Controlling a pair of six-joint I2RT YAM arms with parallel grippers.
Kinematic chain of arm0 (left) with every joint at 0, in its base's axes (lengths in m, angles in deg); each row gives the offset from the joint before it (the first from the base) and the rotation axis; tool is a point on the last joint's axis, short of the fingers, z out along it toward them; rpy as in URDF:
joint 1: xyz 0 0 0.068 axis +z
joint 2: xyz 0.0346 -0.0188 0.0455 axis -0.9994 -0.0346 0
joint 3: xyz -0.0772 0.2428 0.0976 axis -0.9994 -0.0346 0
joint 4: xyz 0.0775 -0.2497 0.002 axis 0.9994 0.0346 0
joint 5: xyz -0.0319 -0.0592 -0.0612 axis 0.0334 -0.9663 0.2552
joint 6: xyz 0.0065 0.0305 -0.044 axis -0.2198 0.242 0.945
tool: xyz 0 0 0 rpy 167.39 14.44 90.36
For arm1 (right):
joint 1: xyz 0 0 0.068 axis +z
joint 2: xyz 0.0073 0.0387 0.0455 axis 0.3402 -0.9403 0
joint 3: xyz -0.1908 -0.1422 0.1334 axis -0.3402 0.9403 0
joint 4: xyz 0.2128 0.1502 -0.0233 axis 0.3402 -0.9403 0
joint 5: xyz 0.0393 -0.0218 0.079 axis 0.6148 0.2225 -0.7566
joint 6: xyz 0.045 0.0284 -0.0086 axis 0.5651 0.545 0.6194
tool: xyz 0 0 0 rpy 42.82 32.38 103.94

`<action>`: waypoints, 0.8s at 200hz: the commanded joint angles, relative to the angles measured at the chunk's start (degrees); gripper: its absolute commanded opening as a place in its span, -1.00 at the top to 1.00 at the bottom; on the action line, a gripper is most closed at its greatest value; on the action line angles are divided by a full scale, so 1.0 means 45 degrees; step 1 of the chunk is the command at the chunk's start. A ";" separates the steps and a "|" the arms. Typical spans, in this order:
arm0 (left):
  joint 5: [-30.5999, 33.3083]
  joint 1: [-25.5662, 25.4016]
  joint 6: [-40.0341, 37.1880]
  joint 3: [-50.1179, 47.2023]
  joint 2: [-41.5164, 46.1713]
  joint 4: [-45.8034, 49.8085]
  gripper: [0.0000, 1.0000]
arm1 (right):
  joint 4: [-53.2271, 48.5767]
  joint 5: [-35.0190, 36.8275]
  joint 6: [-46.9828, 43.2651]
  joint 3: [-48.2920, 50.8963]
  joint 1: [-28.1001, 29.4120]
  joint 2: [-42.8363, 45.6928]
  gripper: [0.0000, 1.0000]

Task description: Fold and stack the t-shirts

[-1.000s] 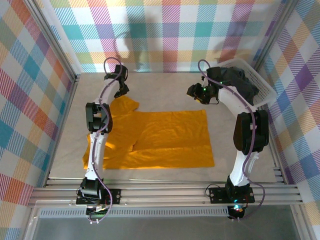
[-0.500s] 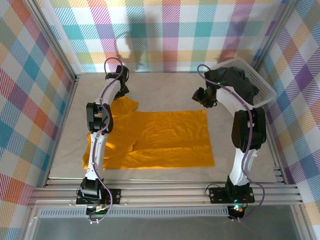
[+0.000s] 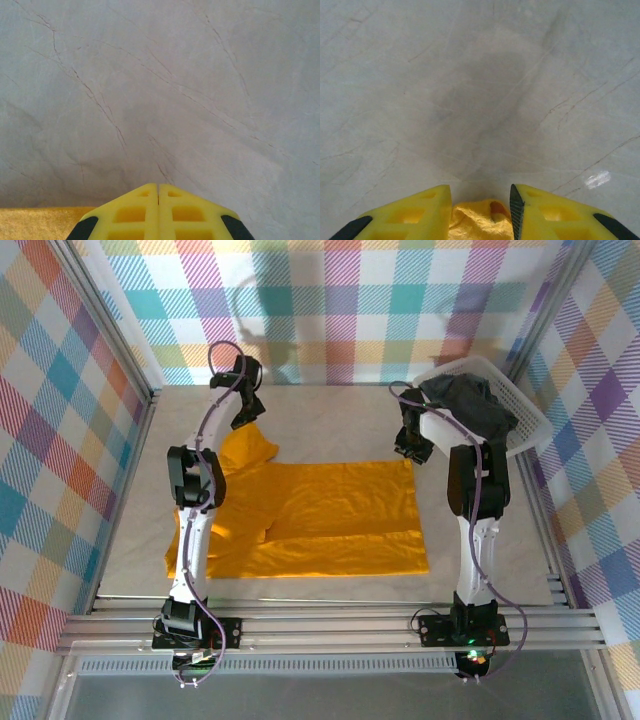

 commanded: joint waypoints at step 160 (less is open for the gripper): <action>-0.0178 -0.0278 0.1192 -0.5908 0.5014 0.0384 1.00 | 0.1527 -0.0614 -0.2718 0.1914 0.0194 0.1954 1.00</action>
